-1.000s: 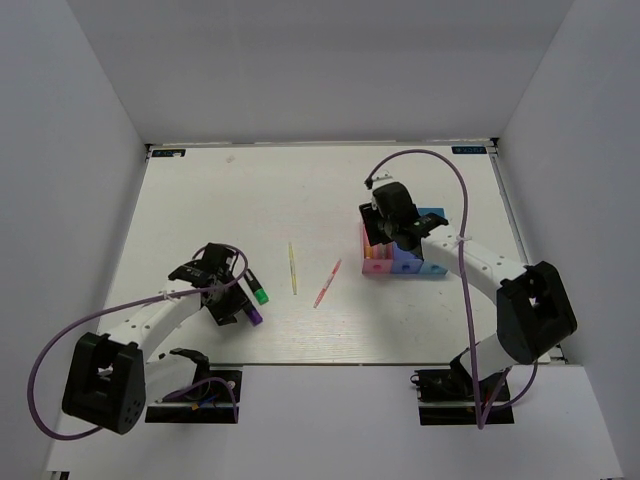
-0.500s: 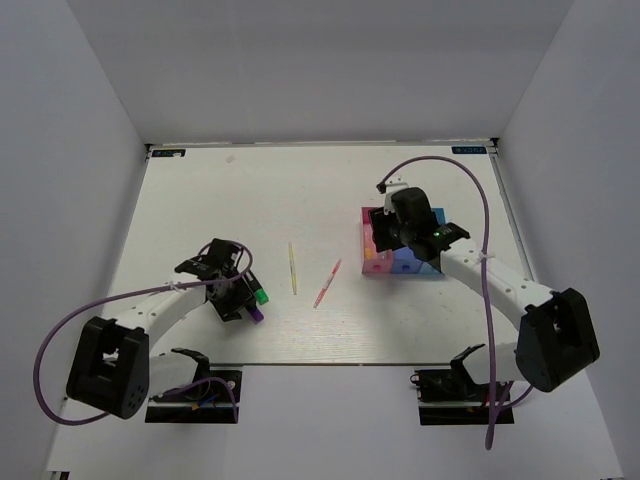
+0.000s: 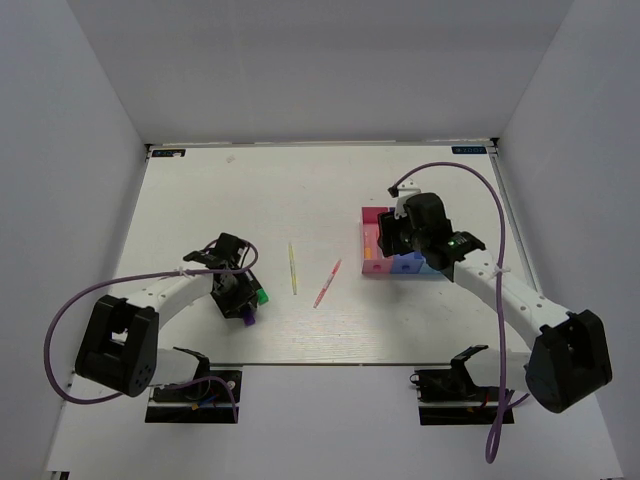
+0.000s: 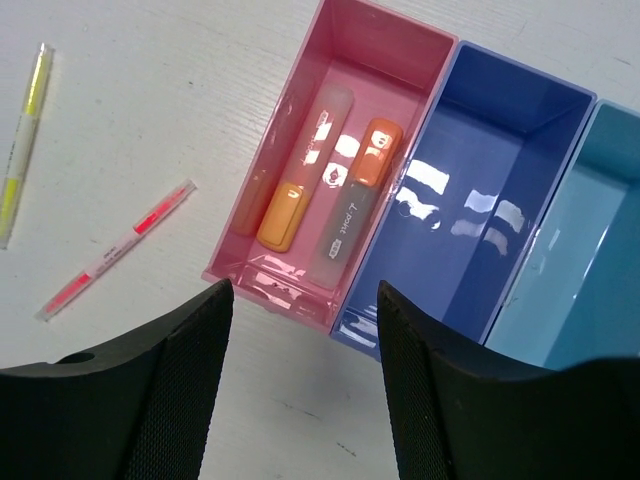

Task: Sort the stationery into containers
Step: Grab a piece of stationery with the left arm

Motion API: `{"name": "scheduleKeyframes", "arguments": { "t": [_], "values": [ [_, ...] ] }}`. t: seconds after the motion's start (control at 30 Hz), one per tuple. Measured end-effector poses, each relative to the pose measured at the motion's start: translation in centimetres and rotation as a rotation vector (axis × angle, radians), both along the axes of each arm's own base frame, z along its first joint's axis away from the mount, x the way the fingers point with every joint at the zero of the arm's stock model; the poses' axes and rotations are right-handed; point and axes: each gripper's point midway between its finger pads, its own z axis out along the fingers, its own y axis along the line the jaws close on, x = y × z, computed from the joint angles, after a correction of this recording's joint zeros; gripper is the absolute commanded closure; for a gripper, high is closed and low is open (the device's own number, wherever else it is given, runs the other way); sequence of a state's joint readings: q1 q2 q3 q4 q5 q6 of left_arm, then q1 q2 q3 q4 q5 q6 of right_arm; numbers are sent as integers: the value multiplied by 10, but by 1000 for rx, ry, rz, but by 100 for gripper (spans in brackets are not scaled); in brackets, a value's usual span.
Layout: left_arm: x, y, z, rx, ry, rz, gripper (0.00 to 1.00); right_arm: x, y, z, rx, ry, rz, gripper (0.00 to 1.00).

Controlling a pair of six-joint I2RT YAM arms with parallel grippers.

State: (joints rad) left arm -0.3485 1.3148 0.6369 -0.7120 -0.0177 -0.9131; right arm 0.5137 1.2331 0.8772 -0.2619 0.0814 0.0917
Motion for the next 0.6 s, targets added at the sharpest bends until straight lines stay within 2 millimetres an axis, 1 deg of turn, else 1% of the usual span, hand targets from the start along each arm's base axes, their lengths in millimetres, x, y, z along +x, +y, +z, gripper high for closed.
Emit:
{"name": "scheduleKeyframes", "arguments": {
  "t": [0.03,0.07,0.1,0.17,0.23,0.37,0.4,0.43,0.5,0.57,0.6],
  "values": [
    [0,0,0,4,6,-3,49,0,0,1,8,2,-1,37],
    [0,1,-1,8,10,-6,56,-1,-1,1,14,2,-2,37],
    [-1,1,-1,12,15,-8,60,-1,-1,2,20,2,-4,37],
    [0,1,-1,15,18,-15,65,-1,-2,6,36,-1,-7,37],
    [0,1,-2,17,20,-23,65,-2,-4,10,52,-8,-13,37],
    [0,1,-1,23,35,-52,78,-5,-12,20,83,-25,-31,36],
    [-1,1,-1,27,42,-65,85,-8,-15,22,90,-27,-32,34],
    [-1,1,-1,30,47,-77,89,-9,-17,24,97,-34,-33,27],
    [-3,3,0,45,55,-109,95,-13,-21,27,107,-42,-31,20],
    [-7,3,4,69,63,-150,96,-18,-24,29,109,-52,-21,10],
    [-9,1,9,77,62,-173,100,-19,-25,31,106,-59,-18,10]
  ]
}}
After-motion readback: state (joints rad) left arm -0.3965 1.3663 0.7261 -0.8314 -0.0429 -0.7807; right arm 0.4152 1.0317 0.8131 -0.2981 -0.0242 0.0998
